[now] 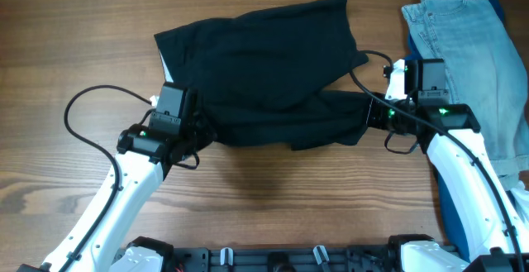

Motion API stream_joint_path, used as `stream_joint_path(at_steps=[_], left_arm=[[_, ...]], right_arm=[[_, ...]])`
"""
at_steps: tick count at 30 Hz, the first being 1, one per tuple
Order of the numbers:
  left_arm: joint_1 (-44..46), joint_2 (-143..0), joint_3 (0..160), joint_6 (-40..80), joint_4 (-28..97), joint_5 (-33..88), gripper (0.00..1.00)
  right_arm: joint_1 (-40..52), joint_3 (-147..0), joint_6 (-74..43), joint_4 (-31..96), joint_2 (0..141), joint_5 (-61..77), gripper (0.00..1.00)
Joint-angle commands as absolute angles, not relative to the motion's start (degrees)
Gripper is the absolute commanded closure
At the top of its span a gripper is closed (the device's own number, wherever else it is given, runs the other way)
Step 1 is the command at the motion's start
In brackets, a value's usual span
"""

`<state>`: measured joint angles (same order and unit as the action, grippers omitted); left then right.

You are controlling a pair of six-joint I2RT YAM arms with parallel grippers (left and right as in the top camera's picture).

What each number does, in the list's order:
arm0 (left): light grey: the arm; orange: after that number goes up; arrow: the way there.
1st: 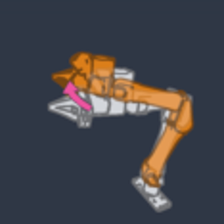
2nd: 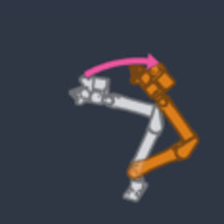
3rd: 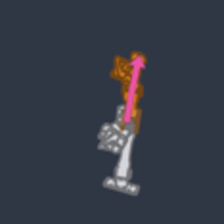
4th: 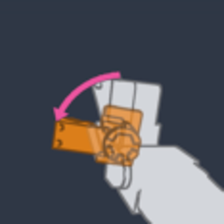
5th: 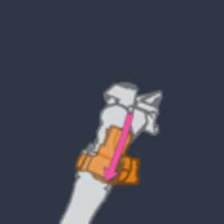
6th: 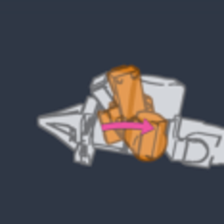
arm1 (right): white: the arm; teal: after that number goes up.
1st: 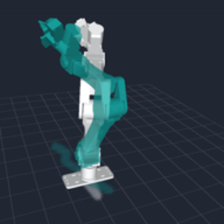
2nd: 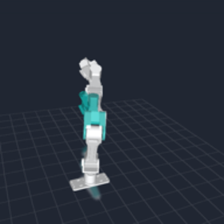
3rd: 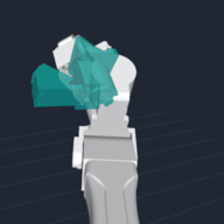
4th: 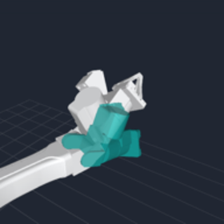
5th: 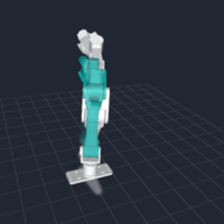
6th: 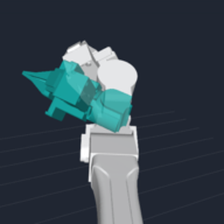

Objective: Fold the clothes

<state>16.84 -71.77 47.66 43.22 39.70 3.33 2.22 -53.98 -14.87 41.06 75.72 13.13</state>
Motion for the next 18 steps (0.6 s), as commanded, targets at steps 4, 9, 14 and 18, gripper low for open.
stream_joint_path(at_steps=[4, 9, 14, 18], left_arm=[[16.8, -71.4, 48.6, 42.7, 33.4, -5.0, 0.96], [16.8, -71.4, 48.6, 42.4, 32.1, -8.1, 0.96], [16.6, -71.4, 48.6, 42.2, 30.5, -13.5, 0.96], [16.2, -71.4, 48.6, 40.4, 27.4, -14.1, 0.96]], right_arm=[[2.1, -58.6, -10.6, 38.8, 74.5, 6.3, 0.96], [2.1, -58.9, -9.0, 35.2, 74.5, 5.3, 0.96], [2.1, -58.9, -5.9, 30.2, 74.5, 0.7, 0.96], [2.1, -58.9, -4.0, 26.3, 74.5, -0.8, 0.96]])
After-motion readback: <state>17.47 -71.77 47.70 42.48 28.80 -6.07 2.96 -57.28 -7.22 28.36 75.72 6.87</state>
